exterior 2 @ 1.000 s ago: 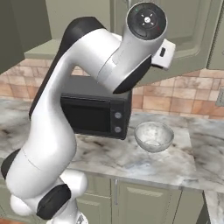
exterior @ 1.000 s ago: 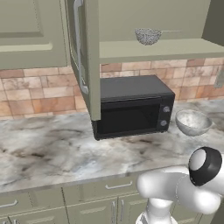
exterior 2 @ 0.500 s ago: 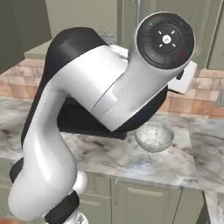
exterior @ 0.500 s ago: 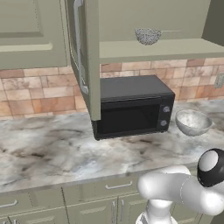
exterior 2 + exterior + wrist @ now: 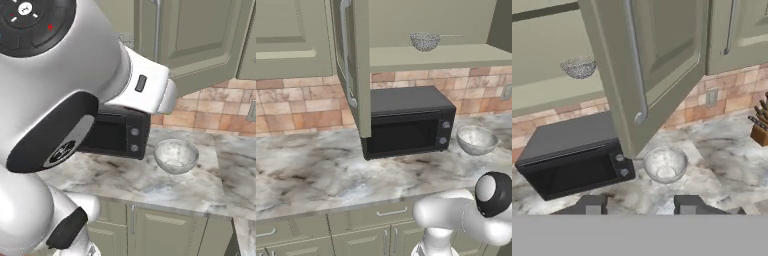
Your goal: Open the cabinet and setup a tea strainer by placing it in the bowl upright.
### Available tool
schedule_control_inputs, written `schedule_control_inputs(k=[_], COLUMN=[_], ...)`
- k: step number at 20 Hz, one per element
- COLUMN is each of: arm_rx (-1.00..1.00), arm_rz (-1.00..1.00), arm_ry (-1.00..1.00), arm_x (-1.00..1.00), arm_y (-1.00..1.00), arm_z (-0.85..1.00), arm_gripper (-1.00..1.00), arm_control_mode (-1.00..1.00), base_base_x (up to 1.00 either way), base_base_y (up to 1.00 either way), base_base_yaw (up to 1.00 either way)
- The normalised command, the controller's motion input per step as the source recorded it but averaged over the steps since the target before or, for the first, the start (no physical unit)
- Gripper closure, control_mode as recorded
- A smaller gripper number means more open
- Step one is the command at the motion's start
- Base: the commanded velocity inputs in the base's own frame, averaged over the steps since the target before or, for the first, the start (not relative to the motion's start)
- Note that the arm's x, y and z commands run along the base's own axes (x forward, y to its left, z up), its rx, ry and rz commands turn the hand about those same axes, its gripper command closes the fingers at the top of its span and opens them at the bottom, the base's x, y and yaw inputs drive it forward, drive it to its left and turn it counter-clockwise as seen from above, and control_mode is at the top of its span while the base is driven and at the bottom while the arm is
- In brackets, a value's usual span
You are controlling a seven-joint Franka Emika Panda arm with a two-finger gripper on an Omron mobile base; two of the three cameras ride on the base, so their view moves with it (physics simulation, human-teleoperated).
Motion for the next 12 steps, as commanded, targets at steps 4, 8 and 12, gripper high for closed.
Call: schedule_control_inputs(k=[4,8,12], arm_rx=[-0.19,-0.33,-0.60], arm_rz=[-0.33,-0.27,-0.08], arm_ry=[0.01,0.07,0.19], arm_x=[-0.34,-0.18,0.10], arm_y=[1.00,1.00,0.90], arm_z=[0.00,-0.03,-0.42], arm_gripper=[-1.00,-1.00,-1.00], arm_control_mode=[-1.00,-1.00,-1.00], base_base_x=[0.00,0.00,0.00], base_base_y=[0.00,0.00,0.00], base_base_yaw=[0.00,0.00,0.00])
